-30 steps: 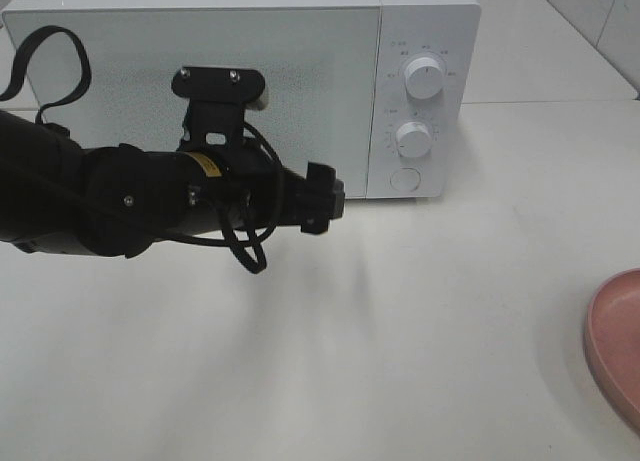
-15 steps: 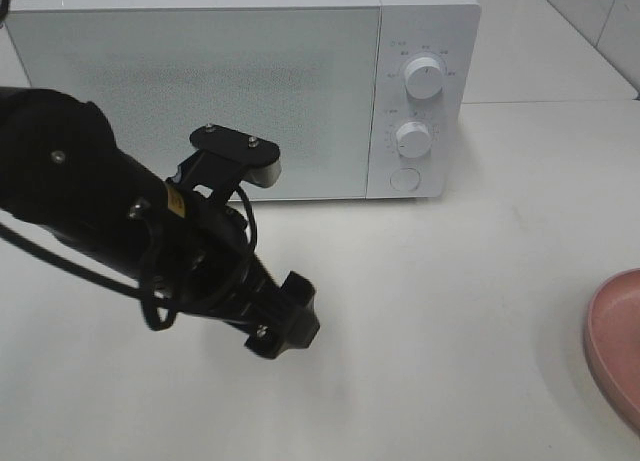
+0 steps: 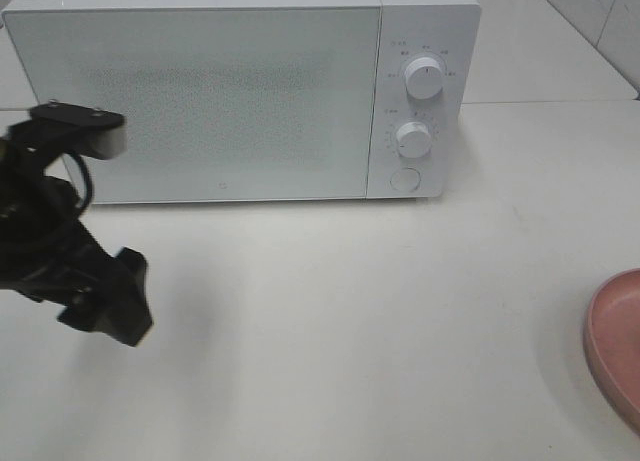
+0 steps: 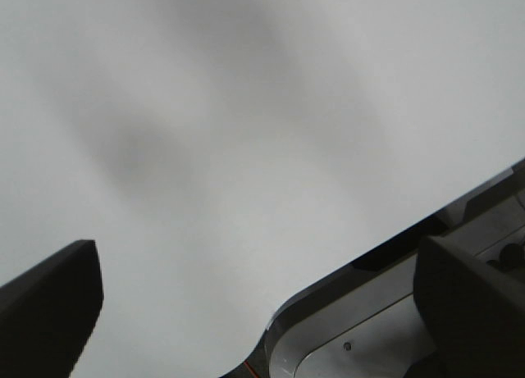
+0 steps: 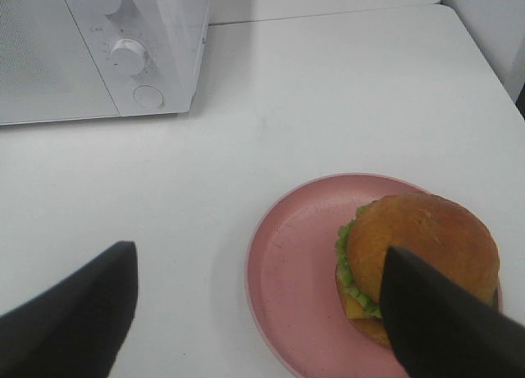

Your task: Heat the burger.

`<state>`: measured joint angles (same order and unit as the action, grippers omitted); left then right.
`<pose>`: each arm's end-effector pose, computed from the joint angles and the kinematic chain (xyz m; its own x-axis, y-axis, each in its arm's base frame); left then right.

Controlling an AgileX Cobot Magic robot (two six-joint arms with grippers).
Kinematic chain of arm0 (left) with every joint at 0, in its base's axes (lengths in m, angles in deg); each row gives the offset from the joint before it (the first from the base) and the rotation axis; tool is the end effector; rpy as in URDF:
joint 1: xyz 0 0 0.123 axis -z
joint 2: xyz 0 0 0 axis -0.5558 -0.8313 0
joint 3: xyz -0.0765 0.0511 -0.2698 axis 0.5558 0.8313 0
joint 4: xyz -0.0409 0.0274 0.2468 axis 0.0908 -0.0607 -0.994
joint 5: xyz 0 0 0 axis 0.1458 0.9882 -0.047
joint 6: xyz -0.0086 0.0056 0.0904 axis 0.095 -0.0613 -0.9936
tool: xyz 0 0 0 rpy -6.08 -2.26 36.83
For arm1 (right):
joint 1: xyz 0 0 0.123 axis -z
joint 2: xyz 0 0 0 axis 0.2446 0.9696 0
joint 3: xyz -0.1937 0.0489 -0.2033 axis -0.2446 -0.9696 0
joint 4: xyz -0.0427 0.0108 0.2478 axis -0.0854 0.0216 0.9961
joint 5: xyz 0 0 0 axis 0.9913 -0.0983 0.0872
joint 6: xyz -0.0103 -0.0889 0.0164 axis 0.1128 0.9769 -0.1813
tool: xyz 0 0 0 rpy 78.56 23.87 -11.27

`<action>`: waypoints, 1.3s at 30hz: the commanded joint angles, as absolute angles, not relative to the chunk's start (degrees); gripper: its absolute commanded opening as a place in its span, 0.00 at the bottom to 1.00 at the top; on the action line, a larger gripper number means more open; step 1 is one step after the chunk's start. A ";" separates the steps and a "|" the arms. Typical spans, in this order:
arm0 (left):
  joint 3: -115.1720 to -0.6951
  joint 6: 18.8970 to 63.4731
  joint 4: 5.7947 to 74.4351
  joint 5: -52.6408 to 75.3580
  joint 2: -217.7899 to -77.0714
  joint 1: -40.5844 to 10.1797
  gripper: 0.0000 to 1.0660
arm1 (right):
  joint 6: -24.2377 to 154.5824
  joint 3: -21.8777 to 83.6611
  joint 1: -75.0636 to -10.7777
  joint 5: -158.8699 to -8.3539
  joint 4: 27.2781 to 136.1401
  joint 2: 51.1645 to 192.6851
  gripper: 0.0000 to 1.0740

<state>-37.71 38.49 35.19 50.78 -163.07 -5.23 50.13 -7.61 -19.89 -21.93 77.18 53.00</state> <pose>0.2193 -0.1327 0.2166 -0.8605 0.4736 -0.1876 0.4993 0.8571 -0.1267 -0.0047 -0.0064 0.2834 -0.4034 0.1025 -0.9093 0.0168 0.9944 0.1046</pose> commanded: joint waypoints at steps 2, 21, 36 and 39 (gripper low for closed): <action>-37.65 38.84 33.70 57.60 -160.44 -17.49 0.92 | 50.02 -7.78 -19.49 -22.68 77.30 51.57 0.70; -27.05 39.29 32.67 65.39 -148.69 -33.14 0.92 | 49.96 -7.78 -19.49 -22.68 77.30 51.57 0.70; -16.74 40.38 30.49 59.95 -127.38 -33.14 0.92 | 49.90 -7.78 -19.49 -22.68 77.30 51.57 0.70; -16.74 40.38 30.32 59.95 -122.45 -33.14 0.92 | 49.90 -7.78 -19.49 -22.68 77.30 51.57 0.70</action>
